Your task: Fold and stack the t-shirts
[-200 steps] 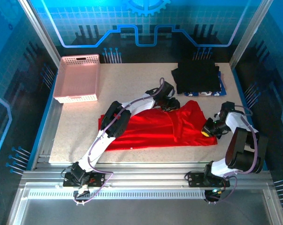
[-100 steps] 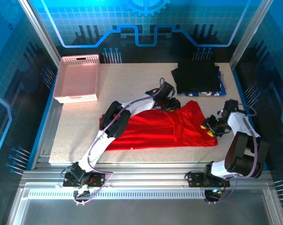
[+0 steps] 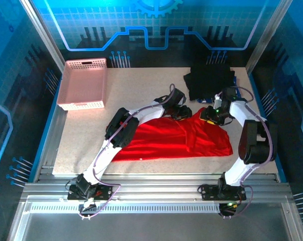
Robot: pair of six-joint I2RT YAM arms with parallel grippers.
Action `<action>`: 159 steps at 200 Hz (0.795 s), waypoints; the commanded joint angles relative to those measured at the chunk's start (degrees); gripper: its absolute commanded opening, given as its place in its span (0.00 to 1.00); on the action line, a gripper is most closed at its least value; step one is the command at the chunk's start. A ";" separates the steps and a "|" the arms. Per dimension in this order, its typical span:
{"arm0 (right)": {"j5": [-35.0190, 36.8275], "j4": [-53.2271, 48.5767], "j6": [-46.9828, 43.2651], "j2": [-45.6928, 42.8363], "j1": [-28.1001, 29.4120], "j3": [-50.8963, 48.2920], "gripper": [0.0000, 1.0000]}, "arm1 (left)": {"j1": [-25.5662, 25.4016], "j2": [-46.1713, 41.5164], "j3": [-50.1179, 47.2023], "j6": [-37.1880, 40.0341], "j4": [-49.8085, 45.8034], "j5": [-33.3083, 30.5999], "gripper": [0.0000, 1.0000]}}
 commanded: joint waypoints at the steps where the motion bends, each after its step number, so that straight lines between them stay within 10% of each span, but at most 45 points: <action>1: 0.38 1.47 -1.34 2.72 1.46 3.06 0.44 | 0.59 -2.86 -1.94 0.61 -0.71 0.70 0.33; 49: 2.64 3.11 2.91 5.57 0.25 5.61 0.04 | 0.73 -2.61 -2.90 1.14 -0.74 0.19 0.33; 125: 3.17 1.99 3.52 9.03 -6.88 11.05 0.03 | 2.68 -1.56 -2.70 3.89 -2.44 -1.92 0.33; 159: 3.09 0.76 2.67 14.06 -7.07 15.11 0.19 | 3.46 -1.69 -2.36 3.88 -1.81 -1.60 0.35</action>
